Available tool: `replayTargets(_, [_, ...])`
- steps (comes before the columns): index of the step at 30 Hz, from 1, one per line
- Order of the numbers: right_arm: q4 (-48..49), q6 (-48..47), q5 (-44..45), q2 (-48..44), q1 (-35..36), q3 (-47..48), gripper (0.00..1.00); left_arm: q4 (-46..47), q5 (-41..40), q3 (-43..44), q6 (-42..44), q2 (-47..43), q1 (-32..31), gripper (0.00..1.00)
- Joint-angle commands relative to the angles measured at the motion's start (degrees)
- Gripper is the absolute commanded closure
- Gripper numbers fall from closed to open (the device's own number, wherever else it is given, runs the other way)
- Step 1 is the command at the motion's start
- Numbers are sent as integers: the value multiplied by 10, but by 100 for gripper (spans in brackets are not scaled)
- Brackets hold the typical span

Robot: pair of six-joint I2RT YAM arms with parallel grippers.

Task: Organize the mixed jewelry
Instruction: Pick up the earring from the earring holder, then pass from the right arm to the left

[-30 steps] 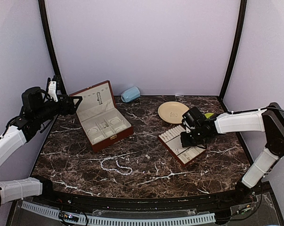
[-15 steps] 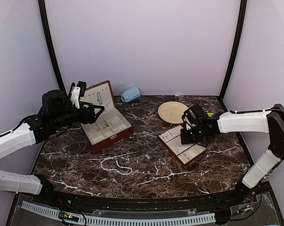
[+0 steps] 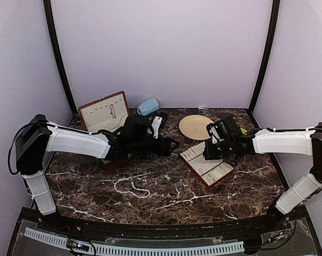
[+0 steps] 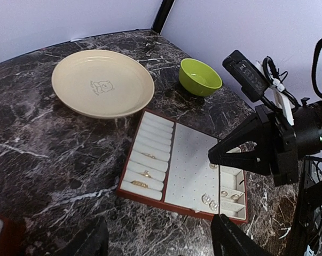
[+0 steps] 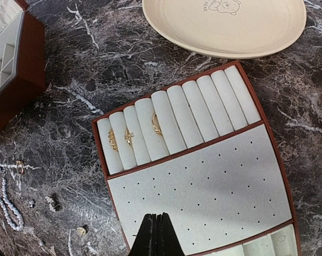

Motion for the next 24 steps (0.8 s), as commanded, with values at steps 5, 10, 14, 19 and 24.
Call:
replayTargets(5, [43, 5, -21, -19, 4, -17, 100, 11, 58, 133, -18, 127, -28, 39])
replayTargets(10, [49, 7, -28, -20, 4, -22, 100, 6, 77, 167, -21, 165, -38, 44])
replayTargets(14, [51, 8, -39, -20, 4, -22, 100, 4, 93, 191, -27, 194, -40, 49])
replayTargets(19, [50, 9, -37, -21, 4, -21, 100, 1, 104, 223, -27, 219, -44, 51])
replayTargets(24, [50, 10, -38, -19, 3, -20, 100, -16, 110, 244, -27, 240, -45, 59])
